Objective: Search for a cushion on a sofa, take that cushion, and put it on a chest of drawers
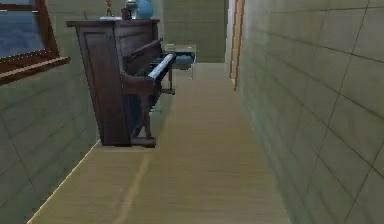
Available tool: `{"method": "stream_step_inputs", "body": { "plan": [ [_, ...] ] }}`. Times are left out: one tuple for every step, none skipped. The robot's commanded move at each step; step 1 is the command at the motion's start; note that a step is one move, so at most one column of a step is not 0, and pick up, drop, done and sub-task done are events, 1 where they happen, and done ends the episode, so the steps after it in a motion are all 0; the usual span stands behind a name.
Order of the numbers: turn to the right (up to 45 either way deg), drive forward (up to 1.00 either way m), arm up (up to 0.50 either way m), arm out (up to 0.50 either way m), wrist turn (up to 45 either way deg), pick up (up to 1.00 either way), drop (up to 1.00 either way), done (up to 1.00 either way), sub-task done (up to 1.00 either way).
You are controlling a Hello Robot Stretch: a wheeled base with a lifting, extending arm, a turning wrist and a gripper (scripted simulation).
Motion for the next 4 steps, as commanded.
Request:
{"method": "stream_step_inputs", "body": {
  "plan": [
    [18.0,0.0,0.0,0.0,0.0,0.0,0.0,0.0,0.0],
    [0.0,0.95,0.0,0.0,0.0,0.0,0.0,0.0,0.0],
    [45.0,0.0,0.0,0.0,0.0,0.0,0.0,0.0,0.0],
    [45.0,0.0,0.0,0.0,0.0,0.0,0.0,0.0,0.0]
  ]
}}
